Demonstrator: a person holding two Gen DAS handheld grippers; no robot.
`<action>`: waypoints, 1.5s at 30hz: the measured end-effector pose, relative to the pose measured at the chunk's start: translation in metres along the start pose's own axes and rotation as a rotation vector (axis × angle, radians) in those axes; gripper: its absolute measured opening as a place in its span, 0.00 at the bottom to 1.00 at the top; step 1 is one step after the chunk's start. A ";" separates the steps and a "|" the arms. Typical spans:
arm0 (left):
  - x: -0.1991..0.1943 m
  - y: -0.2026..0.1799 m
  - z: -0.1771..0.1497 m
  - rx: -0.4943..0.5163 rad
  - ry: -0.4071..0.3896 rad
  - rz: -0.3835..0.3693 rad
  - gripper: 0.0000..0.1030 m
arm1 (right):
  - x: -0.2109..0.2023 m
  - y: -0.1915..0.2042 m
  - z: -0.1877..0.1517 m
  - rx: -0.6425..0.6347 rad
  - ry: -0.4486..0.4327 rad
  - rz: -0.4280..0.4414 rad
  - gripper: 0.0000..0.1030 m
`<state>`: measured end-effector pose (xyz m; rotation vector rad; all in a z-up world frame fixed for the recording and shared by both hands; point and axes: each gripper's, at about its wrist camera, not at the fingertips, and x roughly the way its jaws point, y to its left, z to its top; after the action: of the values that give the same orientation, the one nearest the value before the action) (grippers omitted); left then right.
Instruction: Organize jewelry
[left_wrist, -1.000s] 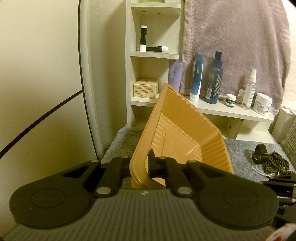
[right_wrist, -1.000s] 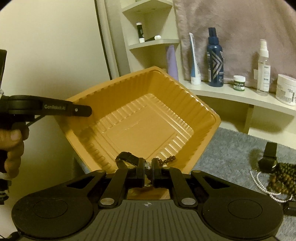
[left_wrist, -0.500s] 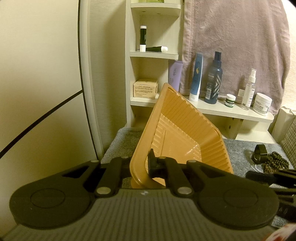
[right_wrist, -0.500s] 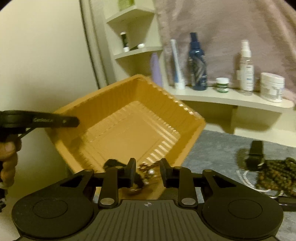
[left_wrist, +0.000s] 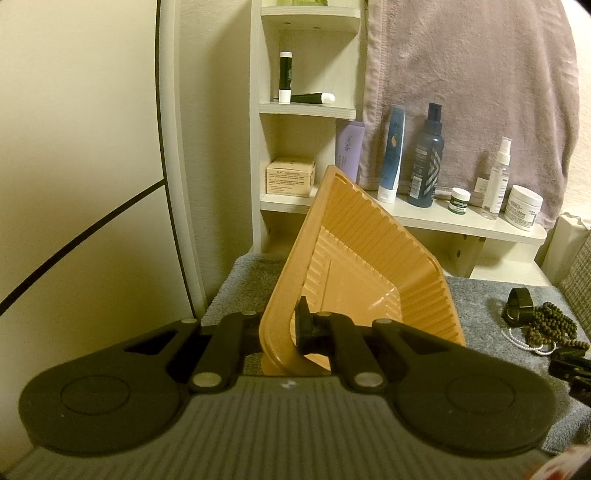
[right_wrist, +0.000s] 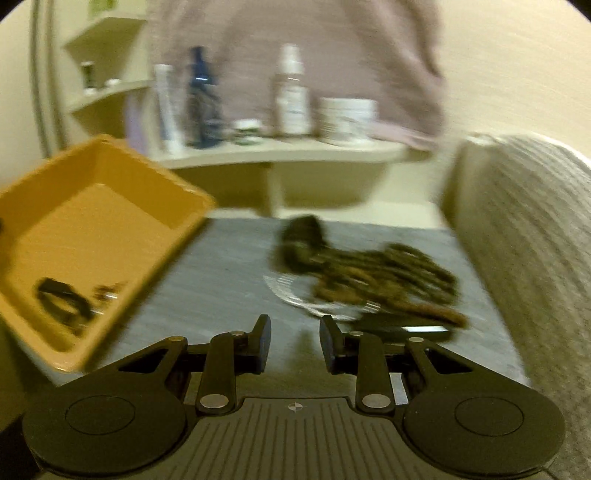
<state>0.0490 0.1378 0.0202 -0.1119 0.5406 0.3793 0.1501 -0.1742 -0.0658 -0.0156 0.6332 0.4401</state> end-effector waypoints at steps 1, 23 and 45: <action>0.000 0.001 0.000 -0.001 0.000 0.000 0.07 | 0.000 -0.006 -0.002 0.006 0.005 -0.024 0.31; 0.000 -0.001 0.001 0.010 0.000 0.004 0.07 | 0.024 -0.055 -0.011 0.056 0.050 -0.142 0.79; -0.001 0.000 0.001 0.012 -0.001 0.004 0.07 | 0.025 -0.050 -0.007 0.054 0.015 -0.152 0.74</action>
<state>0.0488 0.1373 0.0211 -0.0994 0.5424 0.3800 0.1839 -0.2104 -0.0919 -0.0157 0.6536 0.2758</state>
